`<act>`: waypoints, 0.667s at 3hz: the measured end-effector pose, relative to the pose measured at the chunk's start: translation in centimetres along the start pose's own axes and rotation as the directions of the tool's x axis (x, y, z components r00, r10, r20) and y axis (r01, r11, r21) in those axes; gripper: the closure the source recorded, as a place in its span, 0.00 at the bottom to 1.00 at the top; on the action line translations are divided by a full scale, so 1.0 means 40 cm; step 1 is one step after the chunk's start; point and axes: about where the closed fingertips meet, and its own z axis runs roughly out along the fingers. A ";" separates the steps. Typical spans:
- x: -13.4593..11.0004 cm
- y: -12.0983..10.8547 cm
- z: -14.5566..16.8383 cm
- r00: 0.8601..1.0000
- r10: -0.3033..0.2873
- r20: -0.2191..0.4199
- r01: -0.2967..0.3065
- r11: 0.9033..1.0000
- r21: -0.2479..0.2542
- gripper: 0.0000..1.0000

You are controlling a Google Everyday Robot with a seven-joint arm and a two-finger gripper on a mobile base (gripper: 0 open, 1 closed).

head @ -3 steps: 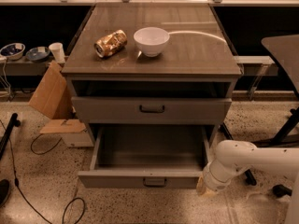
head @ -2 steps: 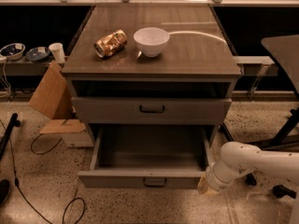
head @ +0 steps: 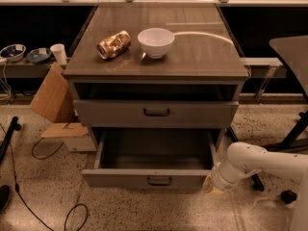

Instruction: Close middle drawer

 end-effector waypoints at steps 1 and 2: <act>-0.015 -0.064 -0.024 1.000 0.015 -0.005 -0.015 1.000 0.023 1.00; -0.029 -0.115 -0.036 0.999 0.035 -0.002 -0.035 0.999 0.036 1.00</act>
Offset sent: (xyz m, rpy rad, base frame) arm 0.0726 0.0109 0.0286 -0.0011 -0.0377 -0.0768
